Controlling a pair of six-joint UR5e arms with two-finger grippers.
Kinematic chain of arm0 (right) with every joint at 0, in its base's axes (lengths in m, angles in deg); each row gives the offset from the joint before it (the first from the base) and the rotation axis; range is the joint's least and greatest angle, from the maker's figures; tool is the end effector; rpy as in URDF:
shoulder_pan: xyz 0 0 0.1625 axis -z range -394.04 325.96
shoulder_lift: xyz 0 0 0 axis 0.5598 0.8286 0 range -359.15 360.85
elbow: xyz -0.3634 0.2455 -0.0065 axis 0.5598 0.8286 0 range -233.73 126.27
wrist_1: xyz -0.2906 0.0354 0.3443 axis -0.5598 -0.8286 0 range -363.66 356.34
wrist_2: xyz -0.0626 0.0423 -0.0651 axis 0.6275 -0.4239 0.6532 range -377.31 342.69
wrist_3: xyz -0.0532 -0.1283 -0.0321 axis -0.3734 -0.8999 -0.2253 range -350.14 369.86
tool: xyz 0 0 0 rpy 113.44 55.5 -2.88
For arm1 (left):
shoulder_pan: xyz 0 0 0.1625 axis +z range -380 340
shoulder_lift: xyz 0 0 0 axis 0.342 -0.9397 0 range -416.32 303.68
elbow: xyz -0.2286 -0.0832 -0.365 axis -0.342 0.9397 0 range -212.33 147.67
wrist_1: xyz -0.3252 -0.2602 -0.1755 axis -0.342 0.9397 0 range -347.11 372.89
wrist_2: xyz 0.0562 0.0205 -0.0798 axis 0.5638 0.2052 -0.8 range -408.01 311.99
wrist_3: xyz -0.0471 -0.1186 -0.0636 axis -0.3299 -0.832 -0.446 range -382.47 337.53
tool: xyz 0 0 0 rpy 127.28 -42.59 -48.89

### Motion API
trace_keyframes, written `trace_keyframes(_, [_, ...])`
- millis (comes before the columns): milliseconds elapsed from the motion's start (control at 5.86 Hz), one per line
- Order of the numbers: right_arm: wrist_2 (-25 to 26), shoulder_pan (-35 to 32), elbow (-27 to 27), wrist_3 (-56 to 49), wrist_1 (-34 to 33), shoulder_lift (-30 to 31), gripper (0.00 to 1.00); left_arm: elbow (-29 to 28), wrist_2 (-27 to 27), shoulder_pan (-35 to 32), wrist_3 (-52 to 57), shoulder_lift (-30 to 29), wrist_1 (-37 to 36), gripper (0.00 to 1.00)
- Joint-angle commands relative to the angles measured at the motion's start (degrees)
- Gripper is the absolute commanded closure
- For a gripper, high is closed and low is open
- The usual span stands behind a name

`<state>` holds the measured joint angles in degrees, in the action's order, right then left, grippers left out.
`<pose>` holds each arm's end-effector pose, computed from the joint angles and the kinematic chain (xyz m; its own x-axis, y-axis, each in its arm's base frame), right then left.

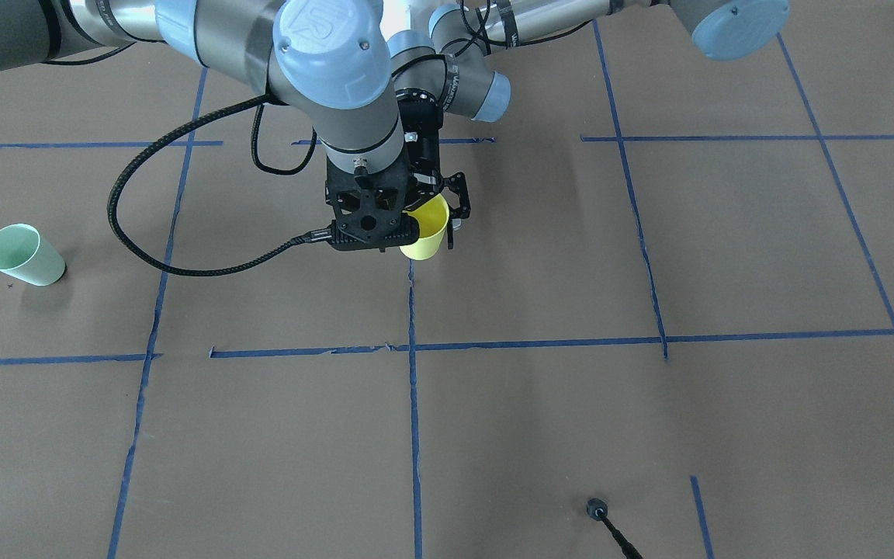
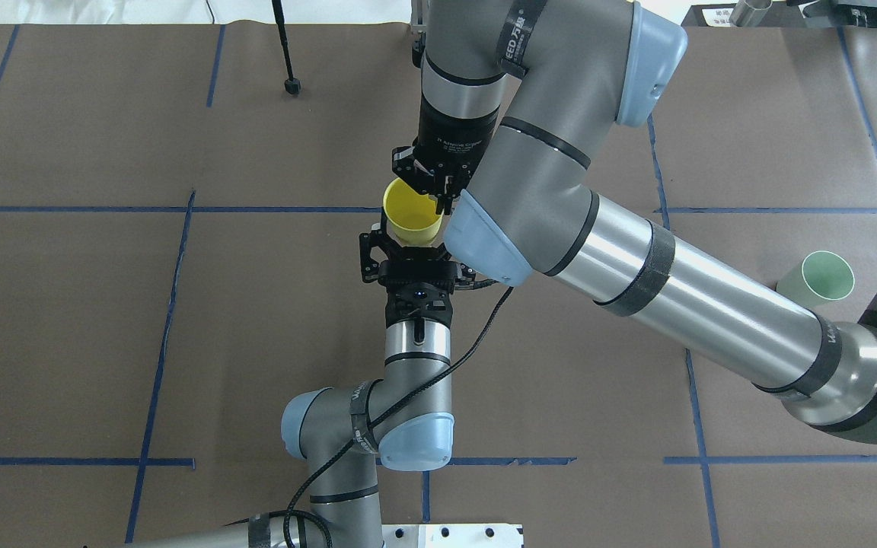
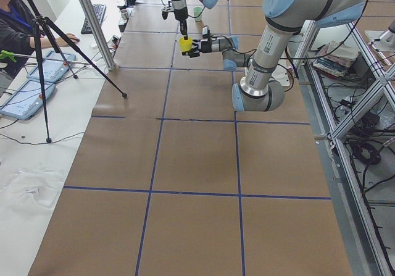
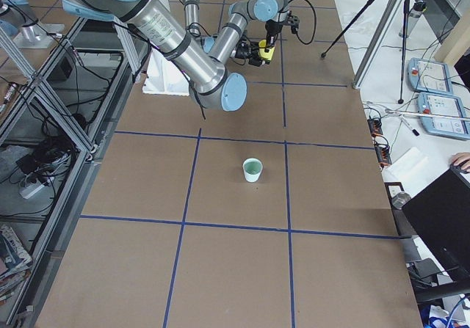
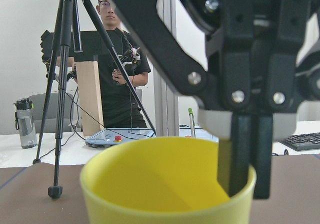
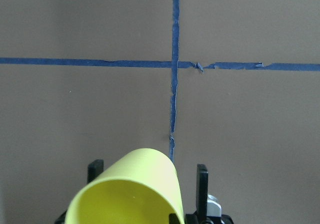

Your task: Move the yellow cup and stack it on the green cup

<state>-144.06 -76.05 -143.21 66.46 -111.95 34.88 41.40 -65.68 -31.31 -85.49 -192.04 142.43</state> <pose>-0.5302 -0.5422 0.0831 0.6417 -0.0156 0.7668 0.1024 0.9926 -0.0655 0.6985 -0.4142 0.1787 0.7360 -0.0066 -0.6770 0.6709 0.1417 0.7279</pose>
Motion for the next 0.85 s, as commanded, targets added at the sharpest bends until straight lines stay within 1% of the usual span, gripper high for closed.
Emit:
trace_keyframes(0, [-0.68, -2.54, -4.36, 0.0, -1.38, -0.02, 1.0, 0.01, 0.0, 0.06, 0.01, 1.33, 0.0, 0.0])
trace_keyframes(171, [-1.38, -4.03, -6.73, 0.0, -2.61, -0.11, 1.0, 0.01, 0.0, 0.15, -0.08, 1.77, 0.09, 0.0])
trace_keyframes(341, [-2.26, -5.18, -7.36, 0.0, -2.62, -0.28, 1.0, 0.01, -0.09, 0.24, 0.0, 1.78, 0.09, 0.0])
trace_keyframes(512, [-4.44, -7.63, -7.46, 0.0, -2.71, -0.29, 1.0, 0.18, -0.17, 0.15, 0.0, 1.78, 0.09, 0.0])
trace_keyframes(683, [-6.29, -9.57, -7.37, -0.17, -2.89, 0.41, 1.0, 3.92, -1.31, -0.11, 3.22, 2.56, 0.18, 0.0])
